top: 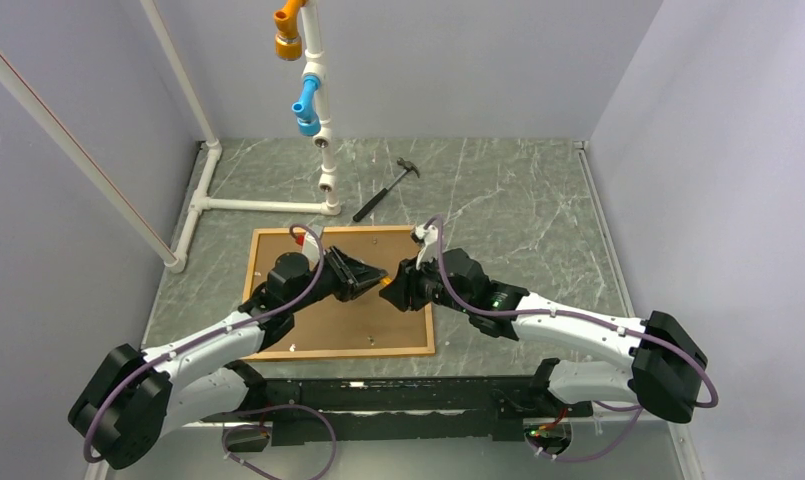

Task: Take the photo out of the frame

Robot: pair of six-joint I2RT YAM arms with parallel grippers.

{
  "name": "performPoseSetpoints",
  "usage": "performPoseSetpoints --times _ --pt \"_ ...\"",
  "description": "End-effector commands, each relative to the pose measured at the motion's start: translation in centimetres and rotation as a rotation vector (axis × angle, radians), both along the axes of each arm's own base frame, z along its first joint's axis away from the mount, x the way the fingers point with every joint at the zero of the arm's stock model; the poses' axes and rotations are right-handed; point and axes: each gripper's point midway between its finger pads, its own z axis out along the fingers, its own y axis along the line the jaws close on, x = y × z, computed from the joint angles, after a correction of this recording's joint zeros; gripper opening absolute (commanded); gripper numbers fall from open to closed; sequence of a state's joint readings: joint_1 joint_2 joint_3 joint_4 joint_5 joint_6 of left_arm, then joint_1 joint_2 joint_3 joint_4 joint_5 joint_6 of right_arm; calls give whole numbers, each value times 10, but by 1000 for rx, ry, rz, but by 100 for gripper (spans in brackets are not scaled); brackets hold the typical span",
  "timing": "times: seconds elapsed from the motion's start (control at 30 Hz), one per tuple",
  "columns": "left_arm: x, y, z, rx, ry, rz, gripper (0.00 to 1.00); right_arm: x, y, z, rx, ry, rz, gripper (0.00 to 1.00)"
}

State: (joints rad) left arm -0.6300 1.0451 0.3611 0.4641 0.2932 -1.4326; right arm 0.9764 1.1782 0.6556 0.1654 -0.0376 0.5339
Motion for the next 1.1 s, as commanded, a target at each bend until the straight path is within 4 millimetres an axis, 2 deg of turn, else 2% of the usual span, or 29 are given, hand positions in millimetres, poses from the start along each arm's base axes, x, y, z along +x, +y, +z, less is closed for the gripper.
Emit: performPoseSetpoints --times 0.0,0.07,0.13,0.3,0.4,0.53,0.6,0.83,0.93,1.07 --pt "0 -1 25 52 -237 -61 0 -7 -4 7 -57 -48 62 47" --pt "-2 0 25 183 -322 -124 0 -7 -16 6 -93 -65 74 57" --pt "-6 1 25 308 -413 -213 0 -10 -27 7 -101 -52 116 62" --pt "-27 10 9 501 -548 -432 0 -13 -45 33 10 0 258 62" --pt "-44 7 5 497 -599 -564 0 -18 -39 53 81 53 362 62" --pt "-65 -4 9 418 -652 -683 0 -23 -27 90 274 107 474 62" --pt "-73 -9 11 389 -682 -714 0 -24 -23 96 351 149 509 63" --pt "-99 -26 14 299 -738 -846 0 -25 -13 86 427 269 568 63" --pt "-101 -30 12 285 -741 -859 0 -30 -13 82 438 293 599 57" --pt "-101 -32 12 274 -746 -863 0 -31 -13 65 408 326 603 49"
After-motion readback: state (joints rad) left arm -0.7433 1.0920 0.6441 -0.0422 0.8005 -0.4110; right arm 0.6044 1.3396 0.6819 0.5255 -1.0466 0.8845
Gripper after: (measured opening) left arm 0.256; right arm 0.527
